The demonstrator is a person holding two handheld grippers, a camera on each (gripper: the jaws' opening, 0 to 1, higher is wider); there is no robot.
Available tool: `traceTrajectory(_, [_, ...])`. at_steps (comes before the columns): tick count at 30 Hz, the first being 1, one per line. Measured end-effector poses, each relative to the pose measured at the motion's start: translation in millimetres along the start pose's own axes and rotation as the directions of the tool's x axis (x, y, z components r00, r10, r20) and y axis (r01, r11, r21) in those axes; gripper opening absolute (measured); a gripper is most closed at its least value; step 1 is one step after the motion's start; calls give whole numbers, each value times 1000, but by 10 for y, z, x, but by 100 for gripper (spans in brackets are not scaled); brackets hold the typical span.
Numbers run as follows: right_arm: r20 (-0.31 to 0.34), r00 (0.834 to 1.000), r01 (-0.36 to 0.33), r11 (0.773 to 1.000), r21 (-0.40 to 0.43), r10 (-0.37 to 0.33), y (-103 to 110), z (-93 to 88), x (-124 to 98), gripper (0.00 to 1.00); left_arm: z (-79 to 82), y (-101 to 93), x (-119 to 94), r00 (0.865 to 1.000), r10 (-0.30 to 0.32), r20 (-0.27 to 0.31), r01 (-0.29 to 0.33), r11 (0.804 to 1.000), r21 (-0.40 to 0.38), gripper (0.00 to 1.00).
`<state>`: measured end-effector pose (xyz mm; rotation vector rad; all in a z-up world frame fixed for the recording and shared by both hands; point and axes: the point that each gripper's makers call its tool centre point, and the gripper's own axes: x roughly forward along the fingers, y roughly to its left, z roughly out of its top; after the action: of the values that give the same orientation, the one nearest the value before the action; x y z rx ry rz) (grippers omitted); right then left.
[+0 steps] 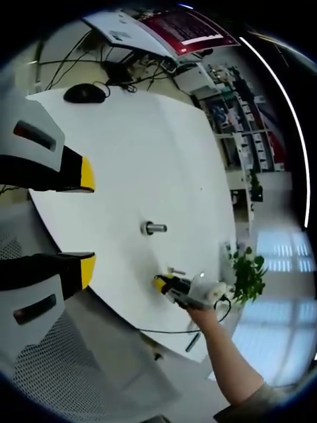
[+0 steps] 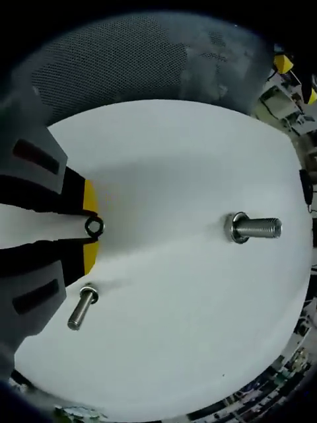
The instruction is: Place the washer onto the threaded stud by aligning its center hole with the stud, sliding it down to the base, and recovering from edge contact or off-axis alignment until the washer reaches the visible bottom stop.
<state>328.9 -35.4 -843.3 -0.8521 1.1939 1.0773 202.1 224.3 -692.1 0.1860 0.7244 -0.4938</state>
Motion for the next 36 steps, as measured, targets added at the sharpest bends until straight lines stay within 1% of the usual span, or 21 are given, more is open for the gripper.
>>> traceTrajectory(1, [-10,1000,2,1000,2,-2,0,-9,-4,14,2,2,-1,1000,1,1,-1,1000,-1,34])
traceTrajectory(3, [-32,999,2,1000,-20,-3,15,-11,5,14,-2,4,-3,1000,2,-1,-2,1000,0,34])
traceTrajectory(10, [-95,995,28,1000,10,-27,13,-5,20,14,-21,-2,5,1000,2,-13,-2,1000,6,34])
traceTrajectory(13, [-103,994,38,999,22,-36,24,-11,14,15,1,4,-1,1000,0,3,0,1000,-6,34])
traceTrajectory(15, [-106,993,44,999,13,-43,30,-16,12,15,-6,0,-2,1000,1,-3,-1,1000,-5,34])
traceTrajectory(17, [-99,994,55,998,44,-50,24,-19,13,15,-27,-16,8,1000,-5,-15,5,1000,-1,34])
traceTrajectory(20, [-88,994,77,995,65,-71,37,-17,11,15,-15,-20,9,1000,-9,-11,9,1000,3,34])
traceTrajectory(21, [-87,993,87,995,53,-82,48,-15,14,15,-6,-18,6,1000,-11,-5,11,1000,-2,34])
traceTrajectory(22, [-87,991,106,994,6,-105,35,-8,12,15,-2,-15,5,1000,-11,-2,11,1000,-5,34])
traceTrajectory(23, [-76,990,115,993,-18,-116,55,-2,7,15,1,-13,4,1000,-10,1,10,1000,-7,34])
traceTrajectory(24, [-65,991,118,993,-11,-119,74,-8,4,15,5,-9,1,1000,-8,4,8,1000,-8,34])
traceTrajectory(26, [-42,993,111,993,42,-110,55,-7,1,15,20,-6,-4,1000,-6,11,6,1000,-7,34])
traceTrajectory(30, [-26,995,96,992,87,-94,24,-2,9,15,19,10,-6,1000,-1,15,1,1000,-15,34])
traceTrajectory(32, [10,994,104,983,153,-107,20,9,20,15,17,8,-7,1000,-1,15,1,1000,-12,34])
traceTrajectory(33, [25,993,110,980,166,-116,23,7,10,15,18,5,-8,1000,-1,15,2,1000,-10,34])
traceTrajectory(34, [33,992,115,981,157,-122,27,1,6,15,23,1,-11,1000,-2,17,2,1000,-7,34])
traceTrajectory(35, [62,989,123,985,122,-132,33,8,4,15,28,3,-15,1000,0,20,1,1000,-6,34])
traceTrajectory(36, [77,988,126,986,112,-135,36,7,2,15,33,9,-15,1000,1,23,-1,1000,-7,34])
